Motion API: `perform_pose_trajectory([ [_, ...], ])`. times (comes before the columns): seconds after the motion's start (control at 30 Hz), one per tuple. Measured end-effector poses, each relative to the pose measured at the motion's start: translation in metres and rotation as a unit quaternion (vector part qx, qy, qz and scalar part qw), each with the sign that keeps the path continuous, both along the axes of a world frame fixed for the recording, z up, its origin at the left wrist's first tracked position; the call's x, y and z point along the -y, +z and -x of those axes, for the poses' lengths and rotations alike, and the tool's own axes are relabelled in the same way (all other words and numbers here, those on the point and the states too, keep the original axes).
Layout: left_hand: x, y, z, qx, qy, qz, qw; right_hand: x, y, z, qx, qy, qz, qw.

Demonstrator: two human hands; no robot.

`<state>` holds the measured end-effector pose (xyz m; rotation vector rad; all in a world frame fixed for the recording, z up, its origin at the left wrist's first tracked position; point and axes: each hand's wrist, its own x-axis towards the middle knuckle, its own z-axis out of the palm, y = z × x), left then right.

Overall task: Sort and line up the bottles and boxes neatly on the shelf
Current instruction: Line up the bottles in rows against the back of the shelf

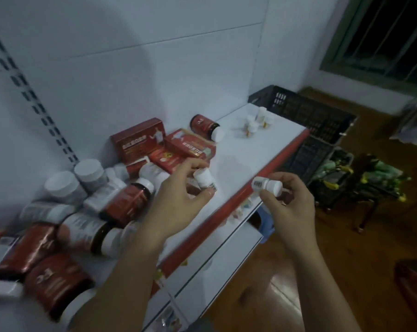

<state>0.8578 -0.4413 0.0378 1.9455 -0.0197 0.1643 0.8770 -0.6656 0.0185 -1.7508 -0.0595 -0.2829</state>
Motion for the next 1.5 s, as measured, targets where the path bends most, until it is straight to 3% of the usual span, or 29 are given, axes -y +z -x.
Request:
perform_pose_trajectory([
  [0.37, 0.084, -0.025, -0.175, -0.024, 0.019, -0.153, 0.988, 0.103, -0.026, -0.114, -0.071, -0.066, 0.051, 0.994],
  [0.53, 0.109, -0.042, -0.249, -0.032, 0.027, -0.225, 0.973, 0.110, -0.023, -0.208, -0.078, -0.023, 0.138, 0.987],
  [0.73, 0.123, -0.068, -0.279, -0.005, 0.063, -0.181, 0.981, 0.099, -0.038, -0.286, -0.043, -0.032, 0.216, 0.975],
  [0.93, 0.130, -0.077, -0.294, -0.034, 0.090, -0.144, 0.985, 0.097, -0.051, -0.331, -0.021, 0.068, 0.248, 0.966],
  [1.17, 0.137, -0.062, -0.278, -0.146, 0.146, -0.046, 0.977, 0.108, -0.058, -0.357, 0.074, 0.160, 0.250, 0.952],
  [1.2, 0.142, -0.058, -0.273, -0.149, 0.179, -0.057, 0.971, 0.108, -0.051, -0.361, 0.101, 0.167, 0.242, 0.951],
  [1.3, 0.148, -0.046, -0.256, -0.115, 0.302, -0.207, 0.923, 0.089, -0.029, -0.373, 0.163, 0.252, 0.224, 0.927],
  [1.5, 0.120, -0.007, -0.204, -0.088, 0.487, -0.318, 0.809, -0.005, -0.007, -0.362, 0.233, 0.476, 0.314, 0.788],
])
